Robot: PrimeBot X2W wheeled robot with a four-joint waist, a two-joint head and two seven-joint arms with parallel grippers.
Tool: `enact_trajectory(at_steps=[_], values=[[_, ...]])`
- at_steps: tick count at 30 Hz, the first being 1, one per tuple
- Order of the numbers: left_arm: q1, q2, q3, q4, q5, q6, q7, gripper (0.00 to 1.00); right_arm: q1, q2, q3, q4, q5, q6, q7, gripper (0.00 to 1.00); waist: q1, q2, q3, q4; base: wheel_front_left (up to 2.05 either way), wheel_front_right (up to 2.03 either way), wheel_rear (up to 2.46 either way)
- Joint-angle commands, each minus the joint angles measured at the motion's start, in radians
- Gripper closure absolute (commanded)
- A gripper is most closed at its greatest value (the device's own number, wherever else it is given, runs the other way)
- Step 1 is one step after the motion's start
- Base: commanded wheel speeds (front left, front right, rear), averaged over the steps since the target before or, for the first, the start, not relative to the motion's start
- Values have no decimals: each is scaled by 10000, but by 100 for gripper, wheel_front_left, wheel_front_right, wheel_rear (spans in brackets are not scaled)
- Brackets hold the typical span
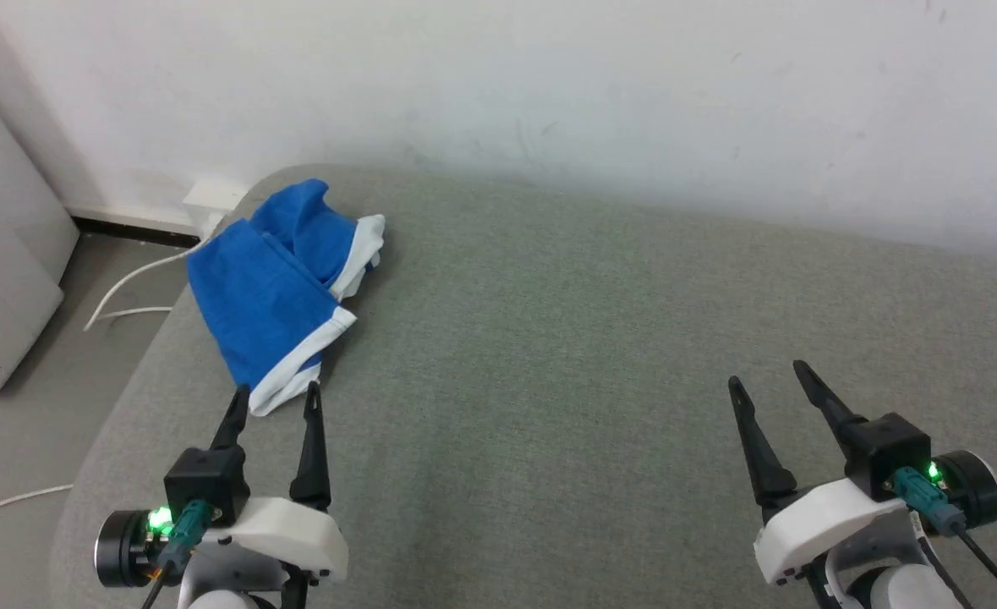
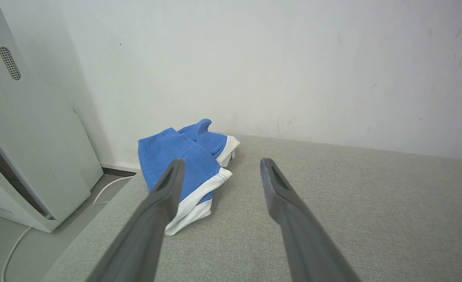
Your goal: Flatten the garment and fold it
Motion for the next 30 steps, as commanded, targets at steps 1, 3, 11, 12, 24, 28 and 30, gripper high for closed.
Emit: enact_trajectory(at_steps=[1,3,11,12,24,28,30], values=[[-47,90,17,61,-116,95,-127,0,-160,15,58,48,21,-9,-93,0,0,0,-2,171,0,0,0],[-43,110,29,82,-150,123,-169,0,-178,15,89,75,37,-9,-111,0,0,0,-4,272,0,0,0],[-14,171,56,136,-277,257,-337,0,-245,17,191,157,62,-10,-195,0,0,0,-9,678,0,0,0],[-6,179,60,137,-292,276,-357,0,-256,18,206,166,62,-10,-205,0,0,0,-7,722,0,0,0],[68,270,68,156,-496,490,-608,0,-353,21,326,262,51,-12,-333,0,0,0,29,1229,0,0,0],[82,297,55,185,-564,559,-692,0,-388,22,384,290,47,-13,-368,0,0,0,39,1389,0,0,0],[84,303,51,194,-581,576,-713,0,-396,23,395,298,45,-13,-377,0,0,0,40,1431,0,0,0]])
